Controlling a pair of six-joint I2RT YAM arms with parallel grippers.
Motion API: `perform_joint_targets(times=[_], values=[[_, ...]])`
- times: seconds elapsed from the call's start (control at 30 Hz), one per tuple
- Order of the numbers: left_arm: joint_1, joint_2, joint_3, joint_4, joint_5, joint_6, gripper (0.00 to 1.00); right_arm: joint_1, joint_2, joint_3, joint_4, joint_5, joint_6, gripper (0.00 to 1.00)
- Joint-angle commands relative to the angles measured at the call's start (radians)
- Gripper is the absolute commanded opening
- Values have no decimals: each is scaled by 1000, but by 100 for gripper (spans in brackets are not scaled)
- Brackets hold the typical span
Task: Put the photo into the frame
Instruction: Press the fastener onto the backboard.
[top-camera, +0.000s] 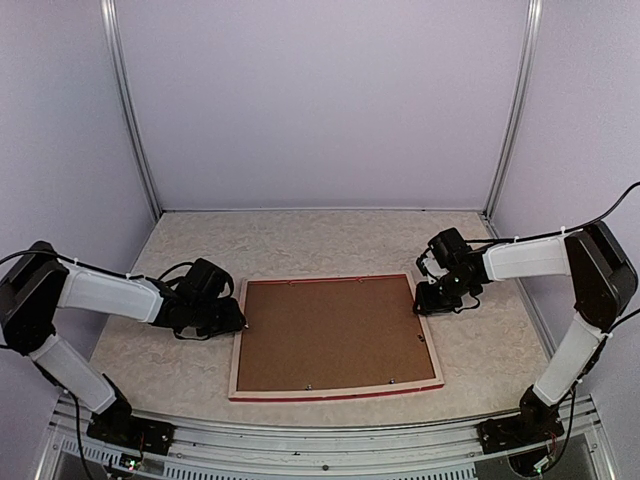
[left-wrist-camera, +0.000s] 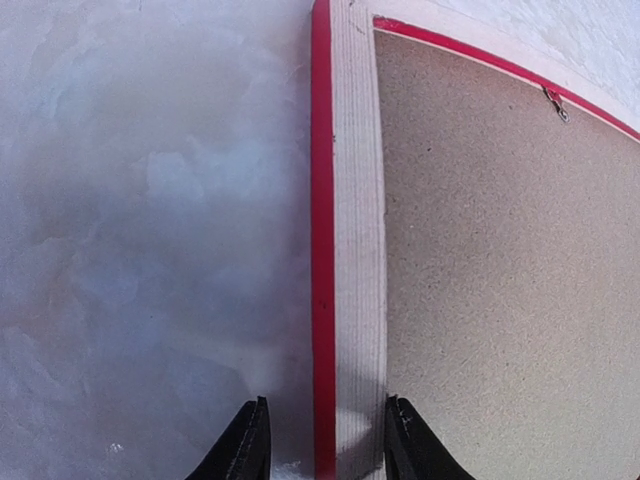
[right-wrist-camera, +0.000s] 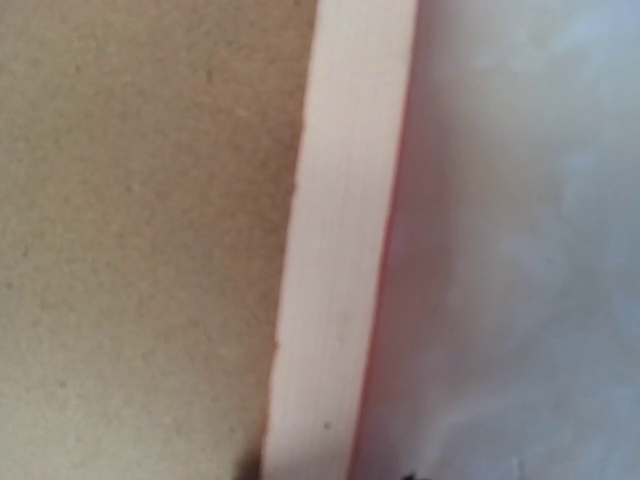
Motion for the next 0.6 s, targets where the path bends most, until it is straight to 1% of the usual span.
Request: perform_joint_targets(times=[0.0, 0.3, 0.57], values=[[3, 25, -21, -21, 7, 10, 38, 6, 6, -16, -4, -5, 2, 35], [-45, 92, 25, -127, -96, 27, 27, 7, 5, -18, -3, -5, 3, 35], [-50, 74, 16, -175, -135, 28, 22, 7, 4, -20, -2, -4, 3, 34]])
